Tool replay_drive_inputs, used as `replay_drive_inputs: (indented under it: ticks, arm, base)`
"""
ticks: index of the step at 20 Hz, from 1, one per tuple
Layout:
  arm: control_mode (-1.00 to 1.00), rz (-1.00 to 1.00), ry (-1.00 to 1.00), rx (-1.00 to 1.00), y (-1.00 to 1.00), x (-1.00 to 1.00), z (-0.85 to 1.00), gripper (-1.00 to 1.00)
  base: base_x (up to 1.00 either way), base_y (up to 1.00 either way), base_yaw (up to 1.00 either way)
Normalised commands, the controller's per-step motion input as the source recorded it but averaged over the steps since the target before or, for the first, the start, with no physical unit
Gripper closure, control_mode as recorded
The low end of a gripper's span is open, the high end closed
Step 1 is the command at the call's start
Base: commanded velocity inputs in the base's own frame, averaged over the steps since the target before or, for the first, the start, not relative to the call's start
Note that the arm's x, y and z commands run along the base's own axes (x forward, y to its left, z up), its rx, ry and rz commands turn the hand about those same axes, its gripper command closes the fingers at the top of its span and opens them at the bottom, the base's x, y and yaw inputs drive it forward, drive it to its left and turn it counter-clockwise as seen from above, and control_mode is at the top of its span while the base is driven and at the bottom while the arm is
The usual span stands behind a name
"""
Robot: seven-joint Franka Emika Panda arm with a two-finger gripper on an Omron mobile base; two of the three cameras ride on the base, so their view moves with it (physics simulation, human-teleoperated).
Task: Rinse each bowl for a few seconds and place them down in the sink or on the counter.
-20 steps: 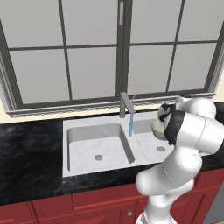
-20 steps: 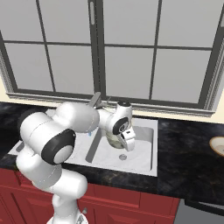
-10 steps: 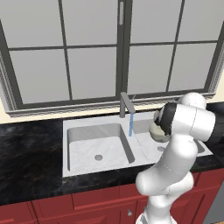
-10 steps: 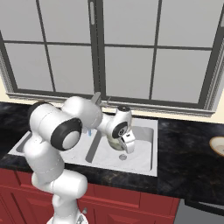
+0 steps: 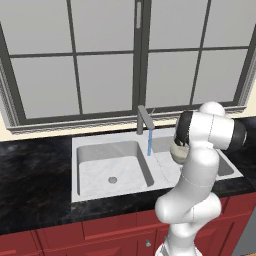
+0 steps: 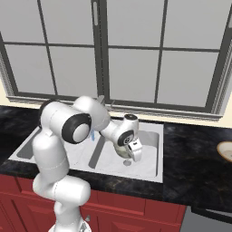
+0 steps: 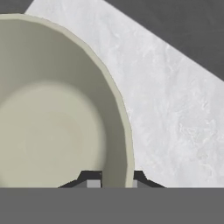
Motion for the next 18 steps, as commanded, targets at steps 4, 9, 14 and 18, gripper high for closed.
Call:
replay_drive_inputs:
  ticks: [4, 9, 14, 18]
  arm:
    - [-1.00, 0.00, 0.00, 0.00, -0.05, 0.19, -0.31, 1.00]
    - [-1.00, 0.00, 0.00, 0.00, -0.06, 0.21, -0.27, 1.00]
    - [-1.00, 0.00, 0.00, 0.00, -0.07, 0.24, -0.25, 1.00]
    - [-1.00, 0.00, 0.00, 0.00, -0.06, 0.25, -0.27, 1.00]
  base:
    - [0.00, 0.00, 0.00]
    - [0.00, 0.00, 0.00]
    - [0.00, 0.00, 0.00]
    - [0.00, 0.00, 0.00]
